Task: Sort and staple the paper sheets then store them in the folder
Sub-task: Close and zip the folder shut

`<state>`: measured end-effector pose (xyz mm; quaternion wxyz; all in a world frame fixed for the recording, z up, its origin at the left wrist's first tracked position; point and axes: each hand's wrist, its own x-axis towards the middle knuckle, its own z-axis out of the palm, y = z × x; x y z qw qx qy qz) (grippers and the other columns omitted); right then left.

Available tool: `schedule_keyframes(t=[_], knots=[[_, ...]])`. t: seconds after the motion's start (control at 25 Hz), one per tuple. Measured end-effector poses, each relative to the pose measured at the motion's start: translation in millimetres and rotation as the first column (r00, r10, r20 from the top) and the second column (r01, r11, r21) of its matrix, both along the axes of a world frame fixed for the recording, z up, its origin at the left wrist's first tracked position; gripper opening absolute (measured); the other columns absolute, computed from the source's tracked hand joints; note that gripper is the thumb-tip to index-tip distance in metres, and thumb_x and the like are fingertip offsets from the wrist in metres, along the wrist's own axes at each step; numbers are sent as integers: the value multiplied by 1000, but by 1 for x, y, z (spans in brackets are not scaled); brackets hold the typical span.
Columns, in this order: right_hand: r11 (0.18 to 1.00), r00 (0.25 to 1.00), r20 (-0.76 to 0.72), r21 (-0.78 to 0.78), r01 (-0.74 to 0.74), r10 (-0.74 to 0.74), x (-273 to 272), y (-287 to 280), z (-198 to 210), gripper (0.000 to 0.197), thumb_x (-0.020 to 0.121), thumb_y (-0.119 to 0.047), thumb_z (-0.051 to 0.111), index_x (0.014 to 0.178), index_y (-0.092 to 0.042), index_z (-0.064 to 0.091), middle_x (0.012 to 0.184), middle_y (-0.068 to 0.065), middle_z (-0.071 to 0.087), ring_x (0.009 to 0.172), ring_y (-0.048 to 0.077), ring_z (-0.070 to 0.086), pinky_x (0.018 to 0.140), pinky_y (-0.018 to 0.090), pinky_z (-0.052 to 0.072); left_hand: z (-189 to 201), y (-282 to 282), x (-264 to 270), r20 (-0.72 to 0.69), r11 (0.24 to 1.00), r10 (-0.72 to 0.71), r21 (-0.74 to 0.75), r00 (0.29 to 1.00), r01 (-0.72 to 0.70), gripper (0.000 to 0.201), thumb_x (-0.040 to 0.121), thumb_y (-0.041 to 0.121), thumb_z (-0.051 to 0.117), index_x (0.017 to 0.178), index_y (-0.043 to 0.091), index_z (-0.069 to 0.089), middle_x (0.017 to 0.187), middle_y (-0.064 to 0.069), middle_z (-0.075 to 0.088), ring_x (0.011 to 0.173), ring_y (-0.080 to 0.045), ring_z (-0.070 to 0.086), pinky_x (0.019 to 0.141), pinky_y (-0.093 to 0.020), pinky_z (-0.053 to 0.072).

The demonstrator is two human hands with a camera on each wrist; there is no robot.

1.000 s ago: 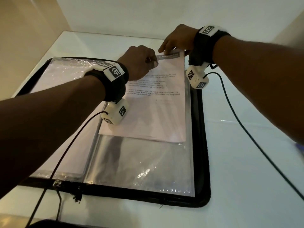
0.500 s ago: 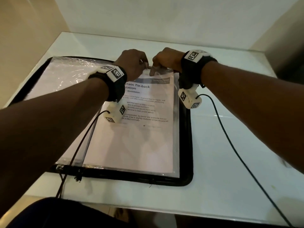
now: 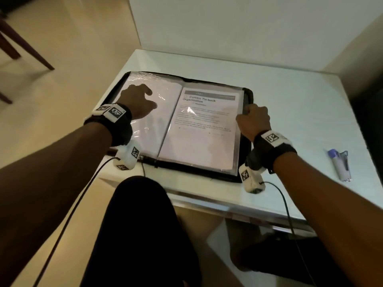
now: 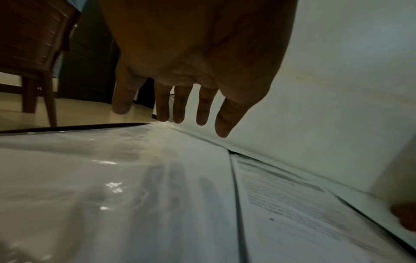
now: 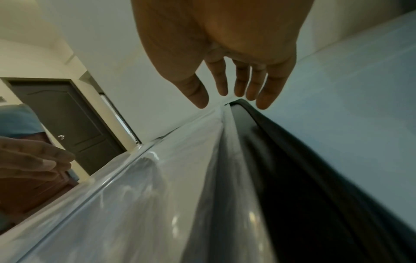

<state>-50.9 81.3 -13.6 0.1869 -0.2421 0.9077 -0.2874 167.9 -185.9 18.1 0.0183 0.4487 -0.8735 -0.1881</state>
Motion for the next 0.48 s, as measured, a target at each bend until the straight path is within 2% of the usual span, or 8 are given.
schedule_keyframes(t=[0.04,0.08,0.12,0.16,0.24,0.32,0.4,0.48], knots=[[1000,1000,-3,19,6,-6,18,5,0,27,80,-32,52,103,-19,60,130,17,49,121,41,50,96,49,51,-2,-2,16,11,999,36,9,999,-36,51,94,40,68,139,18,56,152,-14,47,140,-31,45,118,-40,33],[999,999,-24,36,26,-25,34,9,0,38,86,-27,54,122,-15,57,138,14,42,129,38,42,100,51,47,-6,-7,28,31,996,83,22,996,-84,54,95,38,68,142,15,54,153,-14,46,140,-32,45,116,-41,36],[998,997,-68,51,23,-19,50,11,-1,46,90,-25,55,135,-13,51,144,11,36,135,34,35,102,53,44,-14,-14,43,72,990,136,27,988,-138,57,95,38,68,144,13,51,153,-14,47,140,-35,45,115,-43,37],[999,991,-131,39,-17,22,63,9,-4,49,93,-24,56,140,-13,48,148,9,33,139,31,31,103,53,42,-21,-21,56,122,979,199,22,972,-203,61,95,39,67,145,11,49,152,-16,48,138,-38,46,114,-45,39],[983,964,-196,-2,-185,182,88,-8,-9,48,95,-24,57,141,-14,50,149,6,34,140,27,31,106,49,41,-40,-35,82,191,946,312,30,931,-323,68,92,46,64,146,10,45,148,-20,49,134,-44,48,110,-50,42],[936,931,-137,-57,-348,338,108,-34,-11,44,96,-23,58,138,-13,54,145,7,39,134,26,42,108,42,43,-52,-43,97,206,926,358,47,911,-375,76,89,52,63,147,8,42,147,-22,48,132,-47,48,109,-54,43],[889,892,-74,-86,-451,445,130,-61,-10,41,96,-24,58,136,-14,57,136,7,49,120,25,55,103,35,44,-56,-49,103,173,914,392,36,903,-404,78,91,54,61,148,6,37,148,-24,45,133,-49,46,110,-55,41],[843,847,-20,-78,-532,532,148,-82,-8,41,96,-28,59,135,-16,59,128,5,57,113,23,58,96,29,43,-54,-55,101,150,896,433,38,889,-443,78,93,51,58,151,5,30,150,-26,42,135,-49,43,112,-55,39]])
